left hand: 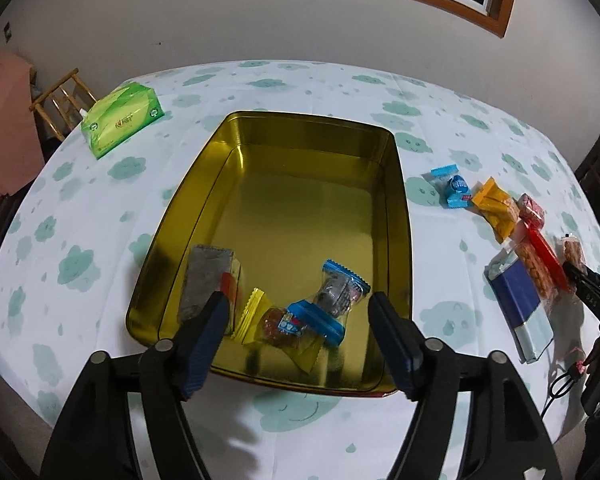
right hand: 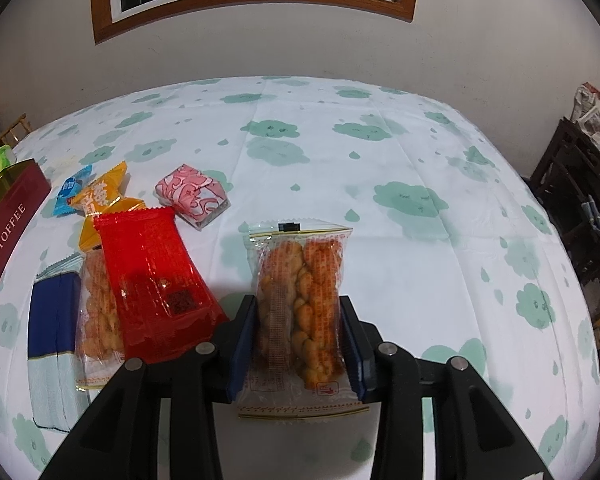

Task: Organize snacks
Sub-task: 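Carry the blue-wrapped candy into the gold tin and open the left gripper, then carry the clear peanut bag over the gold tin and release it with the right gripper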

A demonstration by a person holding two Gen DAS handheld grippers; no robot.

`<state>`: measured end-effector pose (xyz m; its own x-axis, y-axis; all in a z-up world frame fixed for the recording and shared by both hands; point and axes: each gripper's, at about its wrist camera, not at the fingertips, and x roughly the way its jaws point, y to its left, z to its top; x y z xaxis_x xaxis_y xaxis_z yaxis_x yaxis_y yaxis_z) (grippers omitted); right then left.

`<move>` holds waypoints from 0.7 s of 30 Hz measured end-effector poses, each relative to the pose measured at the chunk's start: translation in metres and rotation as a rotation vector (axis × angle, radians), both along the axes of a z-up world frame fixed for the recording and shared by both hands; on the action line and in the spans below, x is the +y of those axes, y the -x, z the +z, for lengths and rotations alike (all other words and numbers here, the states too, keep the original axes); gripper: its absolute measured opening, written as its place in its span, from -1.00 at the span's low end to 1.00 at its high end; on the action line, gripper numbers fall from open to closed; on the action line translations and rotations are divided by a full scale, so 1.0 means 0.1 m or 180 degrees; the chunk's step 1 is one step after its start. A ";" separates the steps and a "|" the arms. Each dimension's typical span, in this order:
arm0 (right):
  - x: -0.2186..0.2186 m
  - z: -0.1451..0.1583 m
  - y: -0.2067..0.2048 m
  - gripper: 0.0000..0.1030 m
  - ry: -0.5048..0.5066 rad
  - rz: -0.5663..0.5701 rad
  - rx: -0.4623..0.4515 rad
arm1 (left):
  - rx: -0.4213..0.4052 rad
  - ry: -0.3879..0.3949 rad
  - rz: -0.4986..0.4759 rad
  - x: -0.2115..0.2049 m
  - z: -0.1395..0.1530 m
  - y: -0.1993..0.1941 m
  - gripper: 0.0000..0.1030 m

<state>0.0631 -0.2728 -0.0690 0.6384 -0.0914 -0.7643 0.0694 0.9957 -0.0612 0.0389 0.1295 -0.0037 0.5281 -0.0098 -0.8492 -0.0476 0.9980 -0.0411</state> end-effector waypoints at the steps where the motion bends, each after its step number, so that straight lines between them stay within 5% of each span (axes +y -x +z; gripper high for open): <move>1: 0.00 0.03 0.01 -0.23 -0.0013 -0.0029 -0.0014 | 0.0015 0.0028 0.0005 0.02 -0.01 0.01 0.39; 11: 0.24 0.47 0.08 -0.23 -0.0217 0.0001 -0.0163 | -0.0056 0.0143 0.0151 0.20 0.02 0.18 0.43; 21: 1.41 0.72 0.12 -0.23 -0.0540 0.0735 -0.0118 | -0.0244 0.0092 0.0474 0.63 0.21 0.35 0.50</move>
